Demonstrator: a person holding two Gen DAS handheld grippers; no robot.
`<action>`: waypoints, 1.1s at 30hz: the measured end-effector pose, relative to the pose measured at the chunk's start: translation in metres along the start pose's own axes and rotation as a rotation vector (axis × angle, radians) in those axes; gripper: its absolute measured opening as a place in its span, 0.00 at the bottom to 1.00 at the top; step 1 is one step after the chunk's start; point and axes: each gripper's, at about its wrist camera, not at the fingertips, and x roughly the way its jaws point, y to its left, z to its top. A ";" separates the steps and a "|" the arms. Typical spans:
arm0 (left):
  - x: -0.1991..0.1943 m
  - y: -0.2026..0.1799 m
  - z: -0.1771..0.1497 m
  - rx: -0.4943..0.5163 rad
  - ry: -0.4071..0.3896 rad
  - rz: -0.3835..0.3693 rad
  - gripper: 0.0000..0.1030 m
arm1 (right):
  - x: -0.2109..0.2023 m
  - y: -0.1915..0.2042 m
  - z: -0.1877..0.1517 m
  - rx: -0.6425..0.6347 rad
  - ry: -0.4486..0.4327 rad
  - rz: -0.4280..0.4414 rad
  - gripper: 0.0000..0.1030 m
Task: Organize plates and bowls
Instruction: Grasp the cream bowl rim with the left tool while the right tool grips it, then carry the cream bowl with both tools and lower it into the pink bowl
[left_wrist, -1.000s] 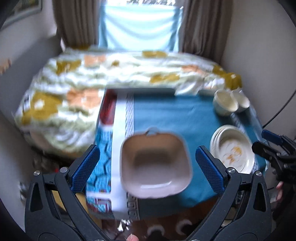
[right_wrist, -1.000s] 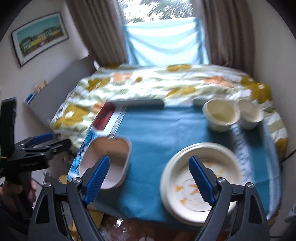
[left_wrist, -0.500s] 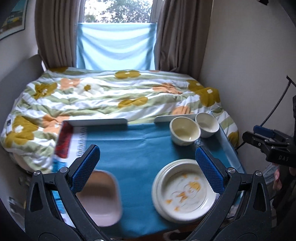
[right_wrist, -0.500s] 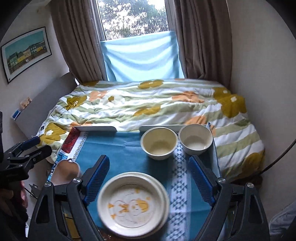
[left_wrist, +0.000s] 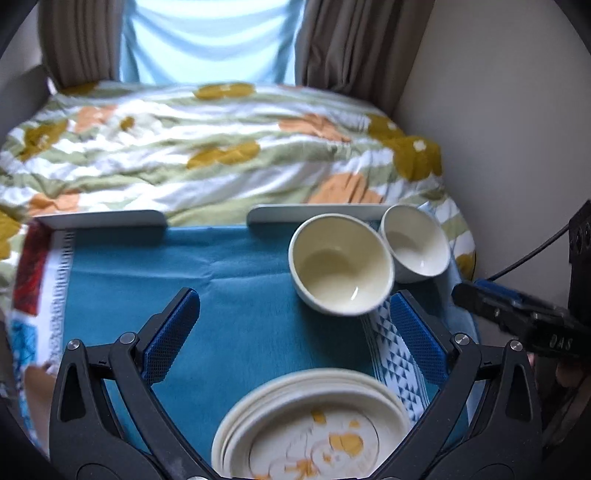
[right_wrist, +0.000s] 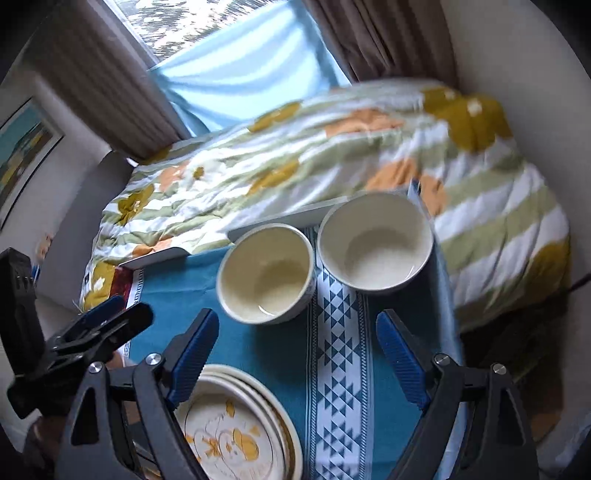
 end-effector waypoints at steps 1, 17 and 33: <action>0.015 0.002 0.005 -0.003 0.024 -0.017 0.98 | 0.013 -0.003 0.001 0.030 0.024 0.007 0.80; 0.137 0.008 0.016 0.009 0.323 -0.153 0.22 | 0.100 -0.023 0.018 0.190 0.151 0.042 0.18; 0.087 -0.007 0.032 0.067 0.223 -0.079 0.21 | 0.074 0.001 0.032 0.037 0.105 0.013 0.16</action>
